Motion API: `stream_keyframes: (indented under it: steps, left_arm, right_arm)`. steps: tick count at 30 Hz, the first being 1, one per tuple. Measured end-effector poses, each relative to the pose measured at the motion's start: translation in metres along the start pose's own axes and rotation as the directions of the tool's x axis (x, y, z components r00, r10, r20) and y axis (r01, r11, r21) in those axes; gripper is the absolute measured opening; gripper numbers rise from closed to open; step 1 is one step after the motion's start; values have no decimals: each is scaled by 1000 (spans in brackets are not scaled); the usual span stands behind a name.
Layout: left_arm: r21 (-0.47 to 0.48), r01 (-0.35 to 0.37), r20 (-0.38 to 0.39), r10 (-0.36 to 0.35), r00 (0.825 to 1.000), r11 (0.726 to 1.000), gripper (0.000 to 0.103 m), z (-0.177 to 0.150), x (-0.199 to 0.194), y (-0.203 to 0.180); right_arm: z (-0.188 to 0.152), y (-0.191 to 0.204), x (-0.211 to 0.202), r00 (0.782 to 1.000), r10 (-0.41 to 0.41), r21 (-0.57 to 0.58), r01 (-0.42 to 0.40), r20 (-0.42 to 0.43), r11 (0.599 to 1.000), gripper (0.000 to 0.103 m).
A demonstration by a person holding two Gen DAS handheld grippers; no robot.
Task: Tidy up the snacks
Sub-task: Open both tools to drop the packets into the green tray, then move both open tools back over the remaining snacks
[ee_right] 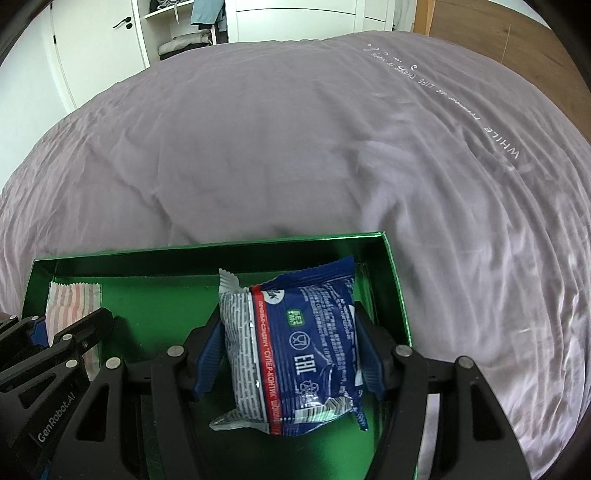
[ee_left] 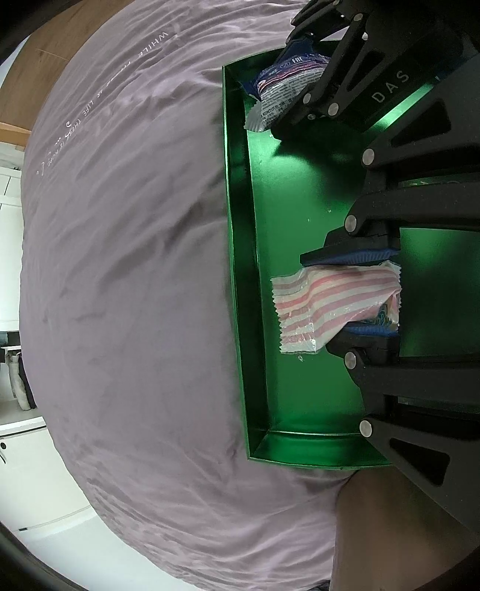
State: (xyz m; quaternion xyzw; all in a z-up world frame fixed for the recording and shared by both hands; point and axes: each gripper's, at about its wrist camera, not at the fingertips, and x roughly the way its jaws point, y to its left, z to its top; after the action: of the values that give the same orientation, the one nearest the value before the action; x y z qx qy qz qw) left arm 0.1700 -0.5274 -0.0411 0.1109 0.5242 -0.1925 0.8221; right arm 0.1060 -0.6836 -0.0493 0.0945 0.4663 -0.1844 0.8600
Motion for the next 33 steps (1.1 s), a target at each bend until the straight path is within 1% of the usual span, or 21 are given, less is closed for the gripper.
stream_keyframes:
  steps: [5,8,10,13,14,16,17,19,22,23,26,33]
  left_arm:
    - [-3,-6,-1,6,1000,1000,24,1,1,-3]
    - [-5,-21,4,21,1000,1000,32,2,2,-3]
    - [-10,-26,3,26,1000,1000,40,1,3,-2]
    - [-4,-19,3,19,1000,1000,42,1,2,-2]
    - [3,-23,3,23,1000,1000,42,1,2,-2]
    - [7,-17,-1,18,1000,1000,43,1,1,-2]
    - [4,-14,-2,14,1000,1000,44,1,0,-1]
    - [-4,-19,3,19,1000,1000,47,2,-3,-1]
    - [-11,-16,8,17,1000,1000,50,5,-10,-1]
    - [-11,-15,10,15,1000,1000,50,7,-12,-1]
    - [-2,-7,22,7,1000,1000,55,9,-24,-4]
    - [43,-3,64,1,998,999,56,11,-67,-13]
  right_arm:
    - [0,2,1,1000,-3,-3,3,2,1000,84]
    - [0,2,1,1000,-8,-7,8,2,1000,84]
    - [0,2,0,1000,-12,-9,12,1,1000,85]
    - [1,6,-1,1000,-27,-31,27,1,999,85]
    - [2,8,-3,1000,-31,-43,31,4,999,87]
    - [4,11,-8,999,-34,-52,35,16,998,96]
    - [5,11,-11,999,-47,-57,48,23,997,103]
    - [7,9,-17,998,-51,-58,53,33,997,103]
    - [9,6,-26,998,-59,-52,61,39,997,103]
    - [10,5,-31,997,-60,-46,62,44,997,103]
    - [11,0,-47,996,-69,-35,71,56,997,103]
    - [4,-14,-104,992,-99,14,98,82,995,103]
